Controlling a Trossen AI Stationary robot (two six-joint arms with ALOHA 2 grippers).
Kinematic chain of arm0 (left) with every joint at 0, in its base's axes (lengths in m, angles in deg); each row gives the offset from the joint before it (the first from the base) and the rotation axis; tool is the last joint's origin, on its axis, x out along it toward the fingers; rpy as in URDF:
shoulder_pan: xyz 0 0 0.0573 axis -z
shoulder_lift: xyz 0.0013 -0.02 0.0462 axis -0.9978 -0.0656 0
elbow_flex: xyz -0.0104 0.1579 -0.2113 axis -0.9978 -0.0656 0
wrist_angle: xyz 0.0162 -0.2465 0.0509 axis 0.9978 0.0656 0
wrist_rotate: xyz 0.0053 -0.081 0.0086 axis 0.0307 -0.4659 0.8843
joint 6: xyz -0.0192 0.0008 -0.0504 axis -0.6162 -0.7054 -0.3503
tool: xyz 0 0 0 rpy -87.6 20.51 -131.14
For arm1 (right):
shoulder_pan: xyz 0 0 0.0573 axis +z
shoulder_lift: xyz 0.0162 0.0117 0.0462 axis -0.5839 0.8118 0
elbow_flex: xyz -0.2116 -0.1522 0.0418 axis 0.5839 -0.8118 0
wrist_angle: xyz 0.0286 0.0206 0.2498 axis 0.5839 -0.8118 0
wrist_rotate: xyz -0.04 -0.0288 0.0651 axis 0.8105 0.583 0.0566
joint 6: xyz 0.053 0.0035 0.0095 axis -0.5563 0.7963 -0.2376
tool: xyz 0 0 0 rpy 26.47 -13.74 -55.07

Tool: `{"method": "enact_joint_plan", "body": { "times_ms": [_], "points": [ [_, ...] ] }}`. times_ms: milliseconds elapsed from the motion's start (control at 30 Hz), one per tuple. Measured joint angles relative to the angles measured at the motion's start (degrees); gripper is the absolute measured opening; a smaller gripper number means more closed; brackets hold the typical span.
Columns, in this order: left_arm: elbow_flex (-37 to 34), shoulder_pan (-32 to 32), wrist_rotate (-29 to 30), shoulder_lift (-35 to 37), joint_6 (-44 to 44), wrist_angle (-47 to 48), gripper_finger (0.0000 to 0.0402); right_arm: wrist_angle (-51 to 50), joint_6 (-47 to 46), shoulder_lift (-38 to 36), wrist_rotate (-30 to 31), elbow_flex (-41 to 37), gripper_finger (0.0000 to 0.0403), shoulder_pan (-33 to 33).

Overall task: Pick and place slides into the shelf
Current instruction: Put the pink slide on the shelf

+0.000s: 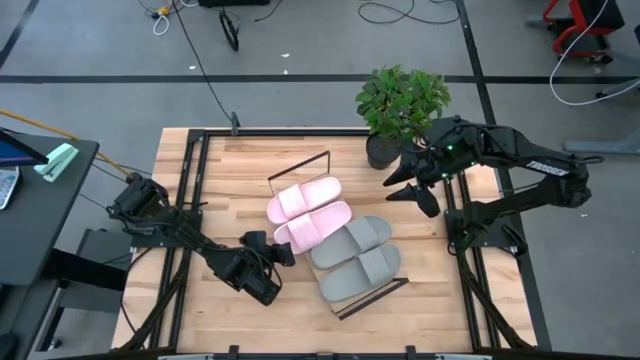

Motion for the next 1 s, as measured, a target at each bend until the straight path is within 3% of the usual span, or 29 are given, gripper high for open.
{"method": "enact_joint_plan", "body": {
  "times_ms": [600, 1000],
  "points": [
    [0.0, -2.54, 0.48, 0.0, 10.24, 2.05, 0.0187, -0.09, 1.62, 1.59, -0.09, 0.0, 0.0193, 2.36],
    [0.0, -2.67, -2.07, 0.0, 10.89, 2.04, 0.0222, -0.09, 0.61, 1.59, -0.07, 0.0, 0.0193, 2.51]
  ]
}}
